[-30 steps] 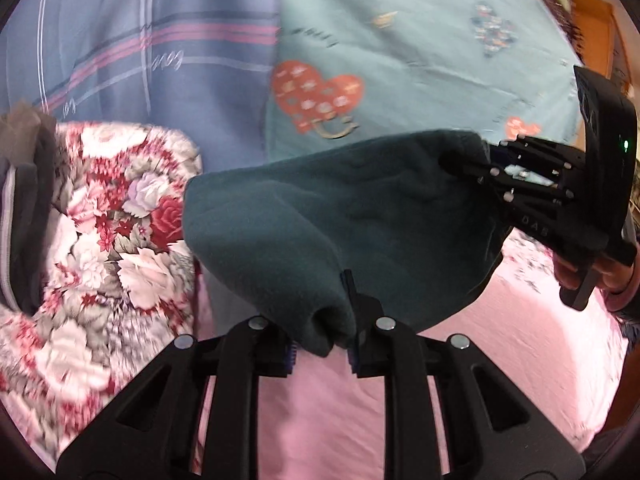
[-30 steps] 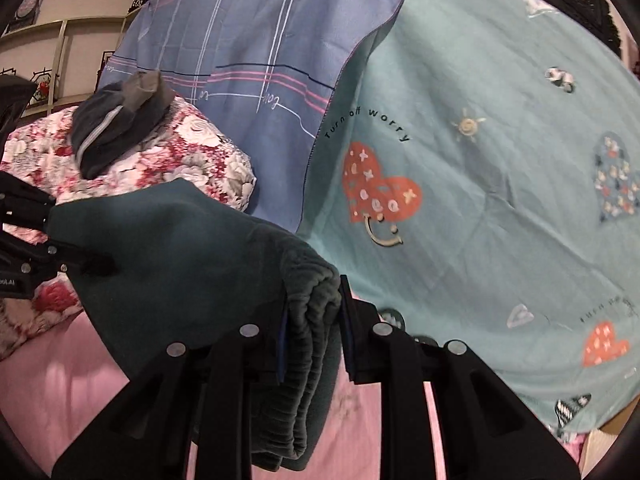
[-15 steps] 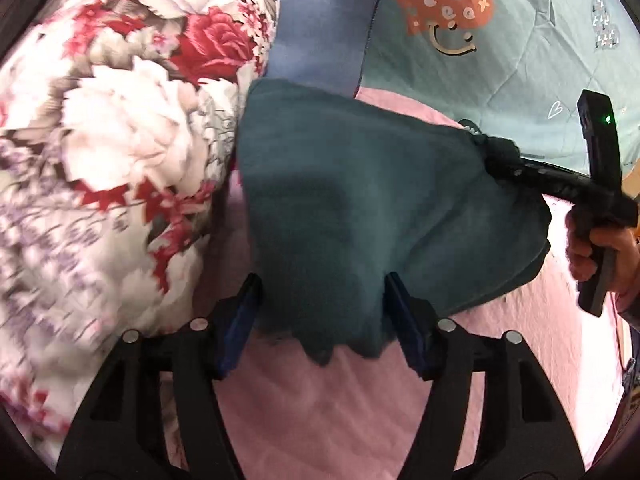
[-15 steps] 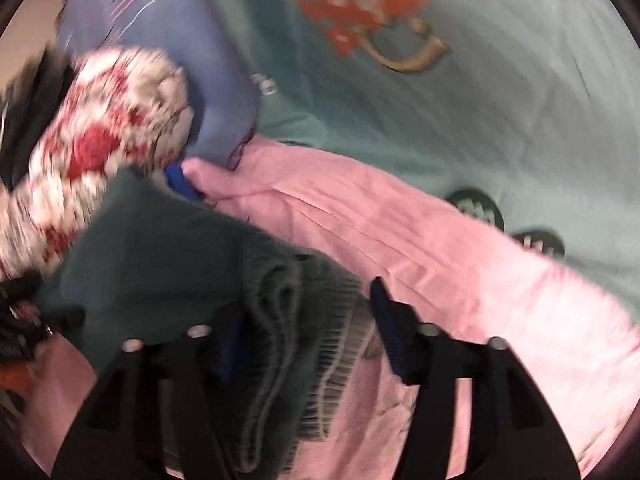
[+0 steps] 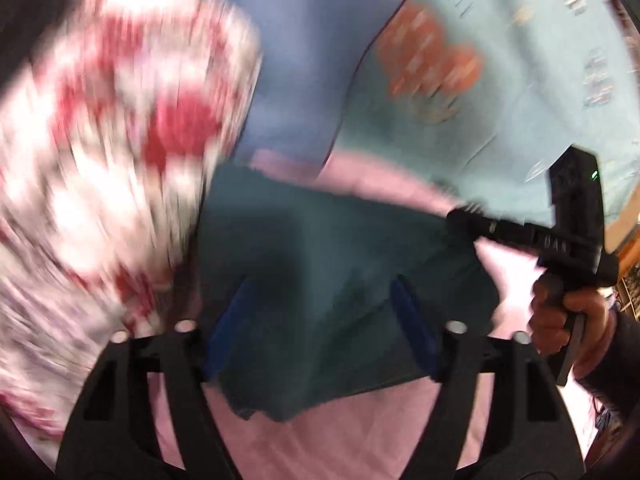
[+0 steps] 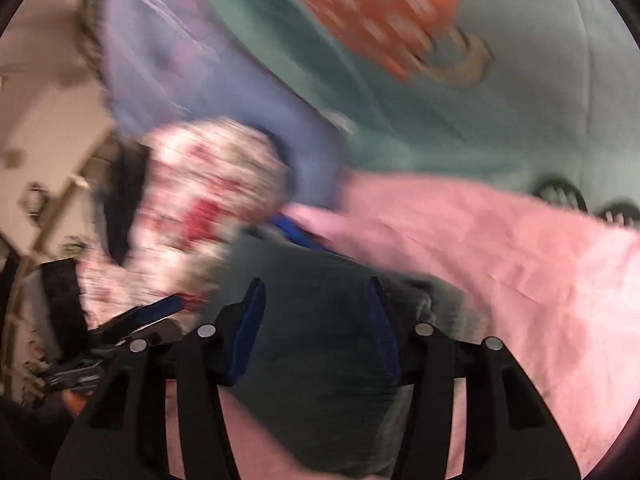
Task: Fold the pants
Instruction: 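Lower the sweatpants onto the blue folded clothes and open both grippers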
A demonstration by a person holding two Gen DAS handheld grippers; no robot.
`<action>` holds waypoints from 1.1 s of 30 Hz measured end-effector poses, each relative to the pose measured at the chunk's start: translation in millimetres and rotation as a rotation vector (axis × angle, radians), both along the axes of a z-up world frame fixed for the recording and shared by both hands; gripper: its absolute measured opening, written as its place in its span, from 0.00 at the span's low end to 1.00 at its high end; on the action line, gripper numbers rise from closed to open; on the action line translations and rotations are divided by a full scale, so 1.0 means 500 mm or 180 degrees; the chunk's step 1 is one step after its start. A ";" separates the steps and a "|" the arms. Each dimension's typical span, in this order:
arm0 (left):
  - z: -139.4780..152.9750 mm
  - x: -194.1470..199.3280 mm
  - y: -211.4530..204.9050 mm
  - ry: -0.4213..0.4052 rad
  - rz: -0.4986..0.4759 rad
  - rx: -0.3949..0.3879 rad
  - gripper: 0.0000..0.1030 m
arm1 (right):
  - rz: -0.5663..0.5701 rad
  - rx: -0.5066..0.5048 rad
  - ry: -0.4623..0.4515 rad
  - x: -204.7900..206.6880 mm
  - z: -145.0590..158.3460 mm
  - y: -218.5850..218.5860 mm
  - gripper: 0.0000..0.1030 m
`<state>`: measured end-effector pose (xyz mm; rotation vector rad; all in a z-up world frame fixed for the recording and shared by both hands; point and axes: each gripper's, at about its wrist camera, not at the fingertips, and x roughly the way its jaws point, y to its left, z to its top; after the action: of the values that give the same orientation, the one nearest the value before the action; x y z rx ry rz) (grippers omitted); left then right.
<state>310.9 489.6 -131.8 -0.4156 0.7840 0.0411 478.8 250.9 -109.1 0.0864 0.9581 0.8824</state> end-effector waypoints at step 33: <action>-0.056 -0.112 -0.038 0.0682 0.0470 0.0990 0.44 | 0.0189 -0.0460 -0.0137 -0.132 0.006 -0.033 0.19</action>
<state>254.8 470.5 -160.0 -0.1736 0.9394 0.3460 412.6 234.3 -106.3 -0.0846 0.9853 0.8637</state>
